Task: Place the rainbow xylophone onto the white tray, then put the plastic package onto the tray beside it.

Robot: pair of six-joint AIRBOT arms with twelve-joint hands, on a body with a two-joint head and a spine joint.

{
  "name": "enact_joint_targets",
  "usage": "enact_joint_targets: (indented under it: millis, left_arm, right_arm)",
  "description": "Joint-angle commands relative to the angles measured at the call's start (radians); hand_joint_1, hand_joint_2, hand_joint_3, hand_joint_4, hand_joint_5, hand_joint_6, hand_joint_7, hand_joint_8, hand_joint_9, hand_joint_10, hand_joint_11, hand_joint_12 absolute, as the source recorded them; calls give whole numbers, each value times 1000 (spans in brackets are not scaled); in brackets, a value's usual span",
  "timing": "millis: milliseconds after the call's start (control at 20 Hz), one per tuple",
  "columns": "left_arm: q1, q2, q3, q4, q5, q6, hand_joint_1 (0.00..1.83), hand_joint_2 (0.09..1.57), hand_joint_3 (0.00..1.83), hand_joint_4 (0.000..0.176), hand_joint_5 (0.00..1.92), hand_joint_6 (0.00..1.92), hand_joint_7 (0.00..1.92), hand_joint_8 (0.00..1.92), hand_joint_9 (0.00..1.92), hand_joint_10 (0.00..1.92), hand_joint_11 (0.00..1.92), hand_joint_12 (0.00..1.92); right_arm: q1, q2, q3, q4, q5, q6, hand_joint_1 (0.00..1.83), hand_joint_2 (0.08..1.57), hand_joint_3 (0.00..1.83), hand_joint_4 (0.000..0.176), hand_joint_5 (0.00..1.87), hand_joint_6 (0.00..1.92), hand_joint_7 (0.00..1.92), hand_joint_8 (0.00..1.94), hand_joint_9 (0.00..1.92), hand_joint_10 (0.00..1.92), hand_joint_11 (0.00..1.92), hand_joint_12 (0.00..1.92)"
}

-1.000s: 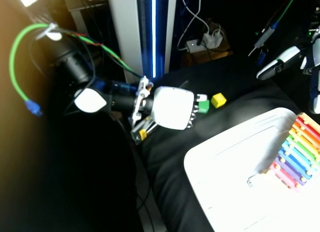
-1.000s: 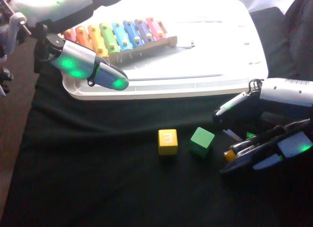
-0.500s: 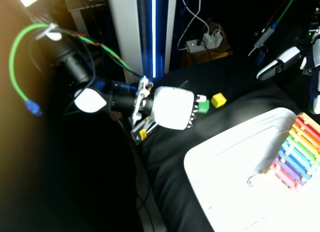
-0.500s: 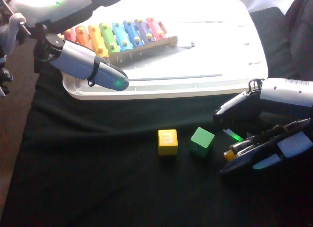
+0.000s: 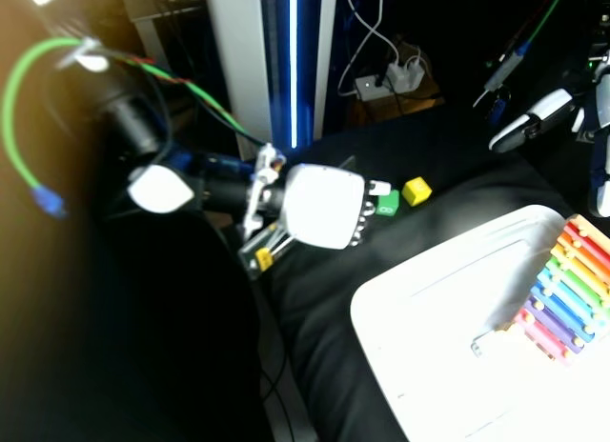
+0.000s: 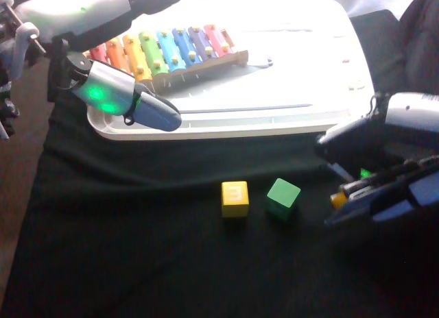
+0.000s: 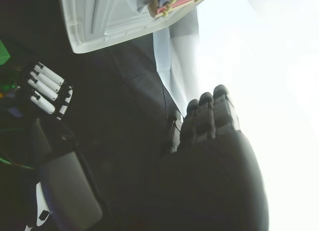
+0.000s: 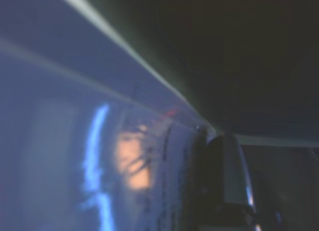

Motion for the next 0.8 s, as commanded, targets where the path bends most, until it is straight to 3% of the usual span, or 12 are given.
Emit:
enact_joint_targets:
  millis: [0,100,150,200,250,300,400,450,500,550,600,750]
  left_arm:
    - [-7,-2,1,-26,-109,0,680,696,0,116,0,0,0,0,0,0,0,0]
    - [-6,-3,1,-26,-109,0,644,678,0,93,0,0,0,0,0,0,0,0]
    - [-5,-4,1,-26,-109,0,668,687,0,74,0,0,0,0,0,0,0,0]
    - [-5,-4,1,-26,-109,0,655,683,0,102,0,0,0,0,0,0,0,0]
    - [-5,-4,1,-26,-110,0,659,686,0,97,0,0,0,0,0,0,0,0]
    - [-5,-4,2,-26,-110,0,677,682,0,110,0,0,0,0,0,0,0,0]
    - [-3,-4,3,-26,-109,0,653,685,0,83,0,0,0,0,0,0,0,0]
    - [-2,-4,3,-26,-108,0,667,693,1,44,0,0,0,0,0,0,0,0]
    - [-1,-6,4,-26,-106,0,649,692,1,55,0,0,0,0,0,0,0,0]
    - [-1,-8,5,-26,-105,0,652,687,0,54,0,0,0,0,0,0,0,0]
    - [-1,-11,7,-26,-104,0,661,690,0,39,0,0,0,0,0,0,0,0]
    - [0,-13,9,-26,-103,0,657,711,7,89,0,0,0,0,0,0,0,0]
  right_arm:
    - [27,8,-7,57,124,2,1667,1081,1,139,668,1921,956,1941,1184,1921,1297,1921]
    - [42,20,-11,57,124,-11,1684,1073,0,138,629,1921,895,1941,1111,1921,1240,1921]
    - [43,24,-10,57,124,-12,1802,1038,0,136,628,1921,905,1941,1095,1921,892,1536]
    - [48,29,-10,58,125,-12,1735,1065,0,150,648,1921,936,1941,1148,1921,1068,1844]
    - [56,32,-9,59,124,-14,1718,1053,0,150,684,1921,971,1941,1195,1921,1228,1906]
    - [69,36,-7,59,124,-16,1733,1048,0,152,697,1921,970,1941,1203,1921,1283,1918]
    - [100,49,-7,58,124,-32,1708,1062,0,115,581,1921,872,1941,1192,1921,1306,1921]
    - [119,53,-6,58,124,-41,1712,1059,0,106,573,1921,847,1941,1172,1921,1255,1921]
    - [137,56,0,58,123,-48,1682,1082,7,128,530,1921,762,1941,1089,1921,1195,1921]
    - [149,56,7,57,122,-50,1663,1086,6,166,561,1921,775,1941,1111,1921,1245,1921]
    - [162,54,14,57,115,-53,1669,1083,3,174,586,1921,823,1941,1172,1921,1313,1921]
    - [190,39,42,56,96,-58,1714,1037,0,169,788,1921,1027,1941,1300,1921,1395,1921]
